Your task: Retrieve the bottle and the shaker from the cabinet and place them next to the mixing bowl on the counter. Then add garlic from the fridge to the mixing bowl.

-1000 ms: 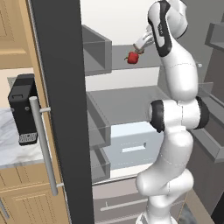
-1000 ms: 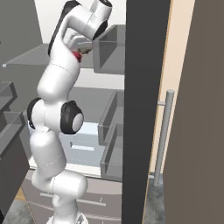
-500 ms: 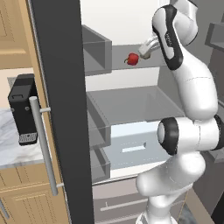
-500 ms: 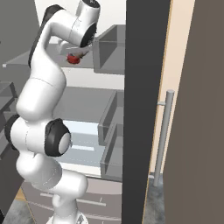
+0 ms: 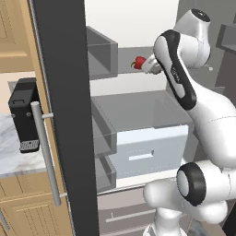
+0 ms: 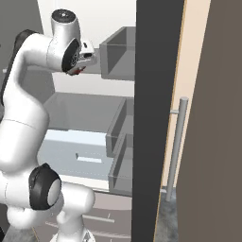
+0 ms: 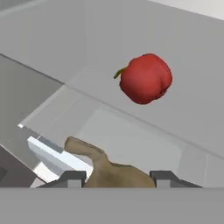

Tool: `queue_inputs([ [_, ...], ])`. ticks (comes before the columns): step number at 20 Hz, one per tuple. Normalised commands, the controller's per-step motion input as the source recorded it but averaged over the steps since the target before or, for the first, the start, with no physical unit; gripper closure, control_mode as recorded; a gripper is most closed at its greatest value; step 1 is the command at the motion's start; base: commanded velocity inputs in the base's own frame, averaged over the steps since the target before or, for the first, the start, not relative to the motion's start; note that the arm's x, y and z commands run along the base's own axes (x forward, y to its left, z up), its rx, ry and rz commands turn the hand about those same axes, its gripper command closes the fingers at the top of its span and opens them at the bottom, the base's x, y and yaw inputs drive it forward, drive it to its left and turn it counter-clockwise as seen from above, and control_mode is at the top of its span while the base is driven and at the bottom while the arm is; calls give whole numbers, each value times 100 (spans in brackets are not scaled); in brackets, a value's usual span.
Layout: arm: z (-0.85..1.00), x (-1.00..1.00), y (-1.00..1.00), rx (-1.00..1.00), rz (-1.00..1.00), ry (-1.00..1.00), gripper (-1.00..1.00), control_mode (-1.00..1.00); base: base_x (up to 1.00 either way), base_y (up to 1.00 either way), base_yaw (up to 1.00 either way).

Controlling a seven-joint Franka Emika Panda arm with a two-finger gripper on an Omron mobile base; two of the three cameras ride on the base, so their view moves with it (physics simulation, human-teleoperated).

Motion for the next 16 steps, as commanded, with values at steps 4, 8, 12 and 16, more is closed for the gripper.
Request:
queue_inputs([
  [4, -4, -80, -1, -1, -33, 0, 100, -100, 0, 0, 0],
  [8, -1, -77, -1, 0, -34, 0, 100, -100, 0, 0, 0],
  [12, 0, -82, 0, 0, -25, 0, 100, -100, 0, 0, 0],
  [16, 0, -87, 0, 0, -14, 0, 100, -100, 0, 0, 0],
])
